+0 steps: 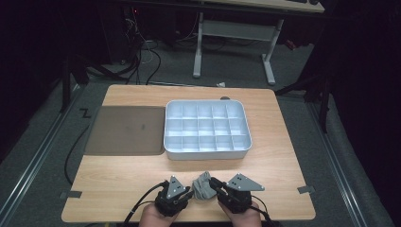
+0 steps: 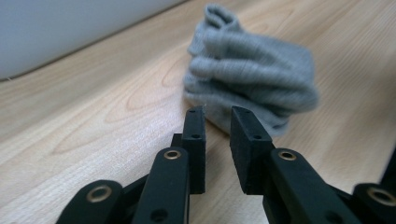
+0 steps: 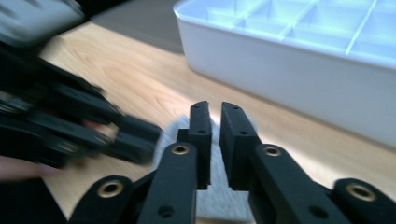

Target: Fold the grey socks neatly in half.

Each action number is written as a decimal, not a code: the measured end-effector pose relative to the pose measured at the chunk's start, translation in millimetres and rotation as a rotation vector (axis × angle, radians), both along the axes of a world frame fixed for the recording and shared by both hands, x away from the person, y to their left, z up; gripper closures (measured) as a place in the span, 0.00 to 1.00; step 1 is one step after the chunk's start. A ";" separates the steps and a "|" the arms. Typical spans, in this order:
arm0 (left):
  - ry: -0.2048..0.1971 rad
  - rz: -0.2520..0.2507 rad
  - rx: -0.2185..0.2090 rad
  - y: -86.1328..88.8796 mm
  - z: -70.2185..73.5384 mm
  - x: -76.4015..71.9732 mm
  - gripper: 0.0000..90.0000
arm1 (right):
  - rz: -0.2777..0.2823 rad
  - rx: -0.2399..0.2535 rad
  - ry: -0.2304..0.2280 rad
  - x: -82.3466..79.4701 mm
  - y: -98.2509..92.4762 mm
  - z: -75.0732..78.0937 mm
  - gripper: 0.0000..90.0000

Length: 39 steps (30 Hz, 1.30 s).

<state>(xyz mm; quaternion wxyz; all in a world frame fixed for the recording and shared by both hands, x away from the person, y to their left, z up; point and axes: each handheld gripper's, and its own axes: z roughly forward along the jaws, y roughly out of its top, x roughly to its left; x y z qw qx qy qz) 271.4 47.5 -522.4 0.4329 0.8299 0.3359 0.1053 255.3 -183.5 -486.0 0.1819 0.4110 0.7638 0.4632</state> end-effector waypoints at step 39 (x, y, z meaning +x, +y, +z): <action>-0.089 0.014 -0.036 -5.9 18.0 -2.2 0.88 | -0.041 -0.029 0.061 7.5 -9.4 -15.8 0.88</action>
